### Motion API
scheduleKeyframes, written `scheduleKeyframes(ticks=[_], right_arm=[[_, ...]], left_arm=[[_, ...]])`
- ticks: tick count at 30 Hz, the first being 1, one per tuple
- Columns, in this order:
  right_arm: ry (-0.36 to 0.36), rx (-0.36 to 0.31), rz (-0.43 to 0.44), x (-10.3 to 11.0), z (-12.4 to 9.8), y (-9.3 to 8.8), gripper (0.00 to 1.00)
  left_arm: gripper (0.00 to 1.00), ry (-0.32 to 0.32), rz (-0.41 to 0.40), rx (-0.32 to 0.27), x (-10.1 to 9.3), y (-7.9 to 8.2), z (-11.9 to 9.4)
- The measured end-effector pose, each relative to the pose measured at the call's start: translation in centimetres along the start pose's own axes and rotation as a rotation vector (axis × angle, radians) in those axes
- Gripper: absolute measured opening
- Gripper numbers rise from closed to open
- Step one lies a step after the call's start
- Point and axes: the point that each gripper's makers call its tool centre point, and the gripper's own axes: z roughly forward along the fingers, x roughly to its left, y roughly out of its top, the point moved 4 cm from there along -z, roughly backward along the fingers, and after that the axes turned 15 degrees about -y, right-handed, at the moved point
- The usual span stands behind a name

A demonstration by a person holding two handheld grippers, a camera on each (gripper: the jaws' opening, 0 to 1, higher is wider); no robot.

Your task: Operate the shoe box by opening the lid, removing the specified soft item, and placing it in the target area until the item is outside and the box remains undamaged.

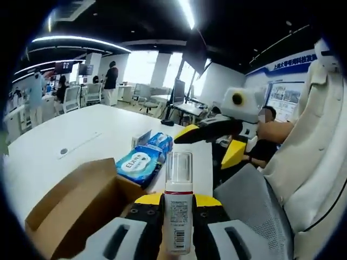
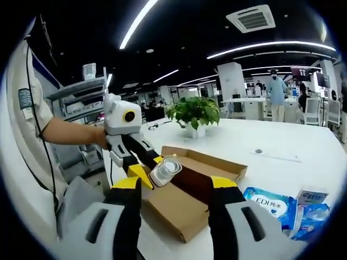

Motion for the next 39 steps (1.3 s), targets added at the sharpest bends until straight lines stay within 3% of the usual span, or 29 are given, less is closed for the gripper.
scheduleKeyframes(ticks=[8,20,25,39], right_arm=[[0.047,-0.022,0.042,1.0,0.5,0.7,0.36],[0.088,-0.036,0.038,2.3,1.2,1.1,0.25],[0.08,-0.036,0.039,2.1,1.2,1.1,0.23],[0.064,-0.022,-0.036,2.0,1.4,0.8,0.2]], left_arm=[[0.19,-0.044,0.004,-0.101,-0.8,0.9,0.2],[0.19,-0.087,0.059,-0.14,-1.6,1.1,0.7],[0.19,-0.089,0.066,-0.147,-1.5,1.1,0.9],[0.2,-0.053,0.104,-0.094,-0.7,0.7,1.3]])
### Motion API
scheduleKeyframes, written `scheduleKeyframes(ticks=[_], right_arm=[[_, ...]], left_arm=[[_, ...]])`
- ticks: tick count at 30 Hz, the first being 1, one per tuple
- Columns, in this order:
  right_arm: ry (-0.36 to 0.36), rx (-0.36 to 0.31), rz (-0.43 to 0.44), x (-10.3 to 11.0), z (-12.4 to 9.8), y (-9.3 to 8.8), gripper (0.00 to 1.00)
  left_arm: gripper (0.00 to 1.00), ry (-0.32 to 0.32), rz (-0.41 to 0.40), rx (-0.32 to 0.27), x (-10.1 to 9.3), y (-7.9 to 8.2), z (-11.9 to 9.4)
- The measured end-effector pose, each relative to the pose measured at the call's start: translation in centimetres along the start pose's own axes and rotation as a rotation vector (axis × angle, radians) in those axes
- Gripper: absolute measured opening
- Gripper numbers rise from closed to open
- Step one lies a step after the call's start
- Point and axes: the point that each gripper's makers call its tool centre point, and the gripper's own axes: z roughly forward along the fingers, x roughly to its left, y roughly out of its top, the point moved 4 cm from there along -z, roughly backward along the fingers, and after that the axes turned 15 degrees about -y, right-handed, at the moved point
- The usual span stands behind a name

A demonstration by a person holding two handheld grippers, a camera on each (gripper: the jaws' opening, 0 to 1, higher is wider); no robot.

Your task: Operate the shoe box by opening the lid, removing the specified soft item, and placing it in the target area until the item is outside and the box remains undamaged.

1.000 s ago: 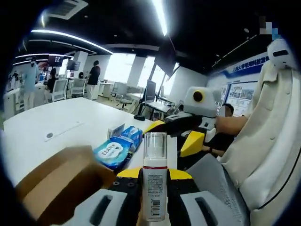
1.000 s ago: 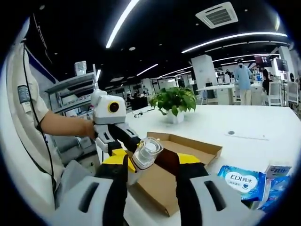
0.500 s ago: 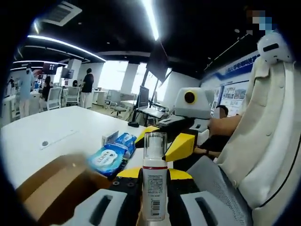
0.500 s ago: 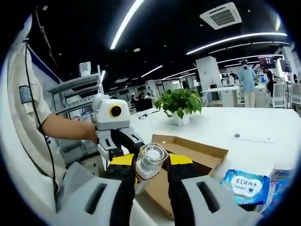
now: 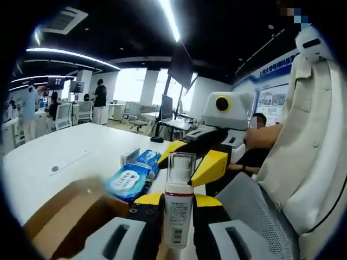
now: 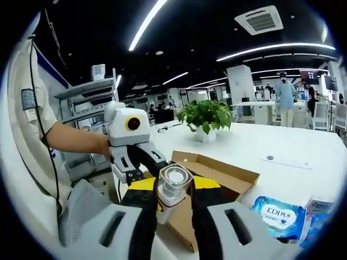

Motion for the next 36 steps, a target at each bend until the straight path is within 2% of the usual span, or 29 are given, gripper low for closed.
scheduleKeyframes(ticks=[9,20,24,27,36], right_arm=[[0.002,-0.002,-0.015,-0.5,0.5,0.5,0.19],[0.001,-0.005,-0.02,-2.1,1.5,1.0,0.19],[0.001,-0.006,-0.029,-2.7,1.8,1.1,0.19],[-0.001,-0.007,-0.031,-3.3,2.0,1.3,0.19],[-0.016,-0.013,-0.051,-5.5,2.5,2.0,0.19]], left_arm=[[0.22,0.026,-0.004,0.004,0.8,0.2,-0.1],[0.33,0.066,-0.026,0.009,2.1,0.2,-0.4],[0.38,0.106,-0.026,0.033,2.6,0.0,-1.0],[0.46,0.143,-0.027,0.055,2.9,-0.2,-1.8],[0.56,0.271,-0.043,0.089,3.5,-1.1,-5.1]])
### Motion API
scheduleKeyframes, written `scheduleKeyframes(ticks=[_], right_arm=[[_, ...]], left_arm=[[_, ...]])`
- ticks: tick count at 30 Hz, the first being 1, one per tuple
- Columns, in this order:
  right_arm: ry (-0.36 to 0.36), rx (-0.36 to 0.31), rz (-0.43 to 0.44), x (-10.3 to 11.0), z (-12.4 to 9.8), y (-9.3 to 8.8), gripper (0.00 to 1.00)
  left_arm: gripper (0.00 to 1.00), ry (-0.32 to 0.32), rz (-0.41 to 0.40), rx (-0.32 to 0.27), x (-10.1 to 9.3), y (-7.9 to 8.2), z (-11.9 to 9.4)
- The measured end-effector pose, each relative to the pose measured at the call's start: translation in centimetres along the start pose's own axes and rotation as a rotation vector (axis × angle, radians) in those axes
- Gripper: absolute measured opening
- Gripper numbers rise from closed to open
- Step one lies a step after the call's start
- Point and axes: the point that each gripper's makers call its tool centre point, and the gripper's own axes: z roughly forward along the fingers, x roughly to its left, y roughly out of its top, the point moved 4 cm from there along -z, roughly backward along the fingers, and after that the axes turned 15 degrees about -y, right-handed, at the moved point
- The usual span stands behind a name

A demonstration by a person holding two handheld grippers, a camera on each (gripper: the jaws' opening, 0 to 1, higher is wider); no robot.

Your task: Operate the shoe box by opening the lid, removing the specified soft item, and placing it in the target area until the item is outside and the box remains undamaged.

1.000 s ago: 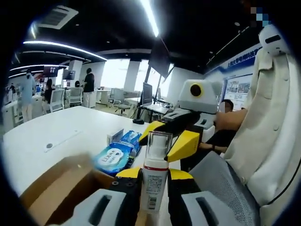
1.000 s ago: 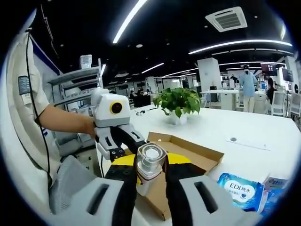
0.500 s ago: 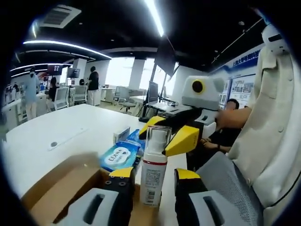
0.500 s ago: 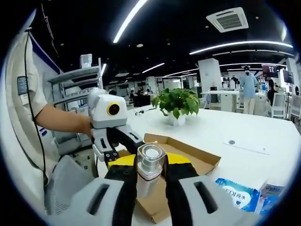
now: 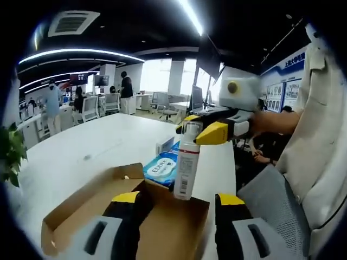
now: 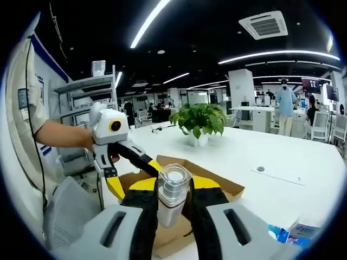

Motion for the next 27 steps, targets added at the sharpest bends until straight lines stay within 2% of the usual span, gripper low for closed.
scheduleKeyframes(ticks=[12,23,27], right_arm=[[-0.042,-0.015,-0.039,-3.7,0.3,0.8,0.19],[-0.086,-0.007,-0.076,-7.8,0.7,0.7,0.19],[-0.098,0.004,-0.094,-9.5,1.1,0.5,0.19]], left_arm=[[0.72,0.152,-0.059,-0.007,0.9,-0.9,-3.8],[0.8,0.268,-0.098,-0.023,0.3,-1.6,-6.2],[0.87,0.316,-0.114,-0.034,0.3,-1.8,-7.1]])
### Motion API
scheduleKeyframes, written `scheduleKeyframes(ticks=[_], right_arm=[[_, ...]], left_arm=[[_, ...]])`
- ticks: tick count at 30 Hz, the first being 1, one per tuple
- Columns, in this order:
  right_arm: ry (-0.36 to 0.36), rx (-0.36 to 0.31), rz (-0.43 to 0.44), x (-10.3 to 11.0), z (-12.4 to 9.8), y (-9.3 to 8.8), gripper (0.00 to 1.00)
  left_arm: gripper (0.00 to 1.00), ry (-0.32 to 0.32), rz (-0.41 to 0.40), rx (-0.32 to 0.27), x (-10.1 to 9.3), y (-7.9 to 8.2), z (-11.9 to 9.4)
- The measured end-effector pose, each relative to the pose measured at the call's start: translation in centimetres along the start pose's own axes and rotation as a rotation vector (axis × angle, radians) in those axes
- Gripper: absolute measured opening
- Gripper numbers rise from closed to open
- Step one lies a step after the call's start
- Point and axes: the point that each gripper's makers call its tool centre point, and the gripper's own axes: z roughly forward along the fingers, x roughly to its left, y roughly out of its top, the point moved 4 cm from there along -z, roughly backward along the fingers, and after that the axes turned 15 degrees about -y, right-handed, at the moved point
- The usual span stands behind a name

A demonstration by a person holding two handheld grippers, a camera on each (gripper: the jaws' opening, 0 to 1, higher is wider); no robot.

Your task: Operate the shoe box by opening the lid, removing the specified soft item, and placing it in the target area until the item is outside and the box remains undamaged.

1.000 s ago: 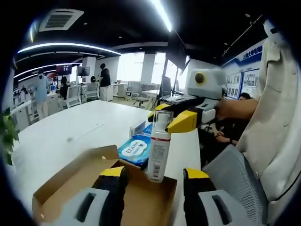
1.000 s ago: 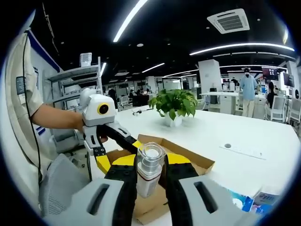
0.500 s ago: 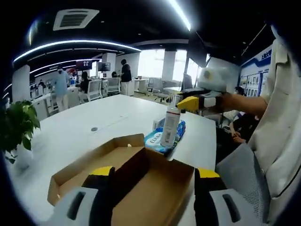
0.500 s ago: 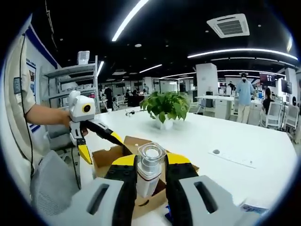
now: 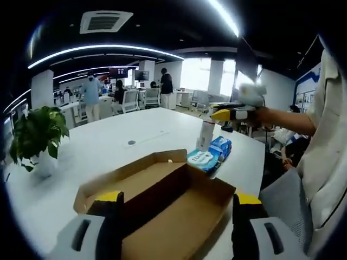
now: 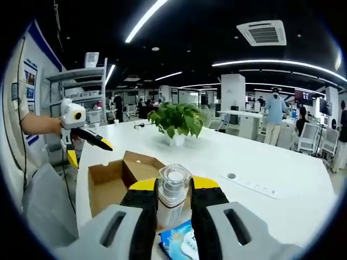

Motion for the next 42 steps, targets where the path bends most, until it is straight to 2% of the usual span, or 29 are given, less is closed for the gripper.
scheduleKeyframes(ticks=[9,14,25,28,42], right_arm=[[-0.014,0.013,-0.031,-2.9,1.5,-1.0,0.2],[-0.016,0.03,-0.063,-3.6,2.3,-1.7,0.2],[-0.023,0.061,-0.1,-5.3,4.4,-3.6,0.2],[-0.028,0.081,-0.115,-6.2,5.3,-4.7,0.2],[-0.051,0.124,-0.141,-8.4,6.2,-7.1,0.2]], left_arm=[[0.95,0.066,-0.021,-0.027,0.1,-0.3,-1.9],[1.0,0.088,-0.027,-0.022,-0.2,-1.0,-2.6],[1.0,0.155,-0.049,-0.054,0.0,-1.8,-4.2],[1.0,0.162,-0.059,-0.056,-0.2,-2.2,-4.4],[0.98,0.203,-0.093,-0.057,-0.8,-3.0,-5.1]])
